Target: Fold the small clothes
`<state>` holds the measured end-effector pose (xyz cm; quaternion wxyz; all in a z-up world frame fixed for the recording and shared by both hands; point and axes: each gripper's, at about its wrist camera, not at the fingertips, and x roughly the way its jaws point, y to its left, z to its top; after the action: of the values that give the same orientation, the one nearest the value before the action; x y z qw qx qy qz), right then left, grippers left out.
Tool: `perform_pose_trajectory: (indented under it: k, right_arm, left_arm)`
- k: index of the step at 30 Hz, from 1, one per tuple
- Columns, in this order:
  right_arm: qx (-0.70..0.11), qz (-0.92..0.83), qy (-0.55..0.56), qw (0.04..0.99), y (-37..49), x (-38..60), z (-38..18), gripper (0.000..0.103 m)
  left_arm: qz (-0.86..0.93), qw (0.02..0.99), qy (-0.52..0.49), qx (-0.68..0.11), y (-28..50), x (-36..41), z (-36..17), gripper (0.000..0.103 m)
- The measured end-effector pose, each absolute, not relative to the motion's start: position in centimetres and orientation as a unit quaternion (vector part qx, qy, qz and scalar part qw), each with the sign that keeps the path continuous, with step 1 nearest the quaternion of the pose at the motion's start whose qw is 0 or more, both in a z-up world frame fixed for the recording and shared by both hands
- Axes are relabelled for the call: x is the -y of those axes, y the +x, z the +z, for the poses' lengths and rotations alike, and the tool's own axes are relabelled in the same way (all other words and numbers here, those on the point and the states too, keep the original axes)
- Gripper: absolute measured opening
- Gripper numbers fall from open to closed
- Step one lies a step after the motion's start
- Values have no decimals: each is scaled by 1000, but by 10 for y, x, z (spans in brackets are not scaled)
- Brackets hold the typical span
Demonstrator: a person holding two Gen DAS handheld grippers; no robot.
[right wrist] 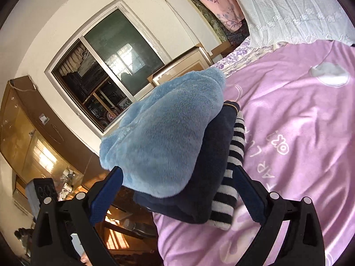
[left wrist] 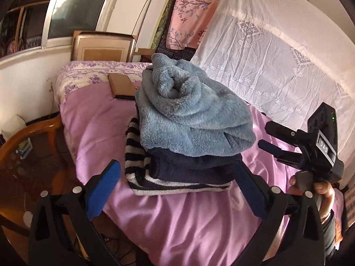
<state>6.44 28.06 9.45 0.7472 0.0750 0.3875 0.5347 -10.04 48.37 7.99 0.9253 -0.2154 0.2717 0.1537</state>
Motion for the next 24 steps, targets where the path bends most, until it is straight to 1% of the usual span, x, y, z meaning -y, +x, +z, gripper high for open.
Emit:
perform_pose_trajectory:
  k: [7,11,13,18,22,24]
  right_arm:
    - [-299,547,28,782,-7,-225,109,99]
    - [-256,547,-14,797,-43,-198,122,99]
    - [-237,553,-17,799,-56,-182,128,99]
    - [-213,555,-19,804,-74,-160,137,99]
    - [-208,549,-18,809,-80,-152,136,99]
    - [-211,546,-17,811,-81,-151,135,99]
  left_arm:
    - [198,933,-177,-243,-131,-433,103,99]
    - [254,931,-111,-239,-141,-393,111,98]
    - [272,928,-83,-241,-144,-377,112,99]
    - [287,929,-62,-224,-162,-356,122,99]
    - [296,933,-72,-194,-178,-353,128,99]
    - [296,932,-78,-194,-179,-354,127,99]
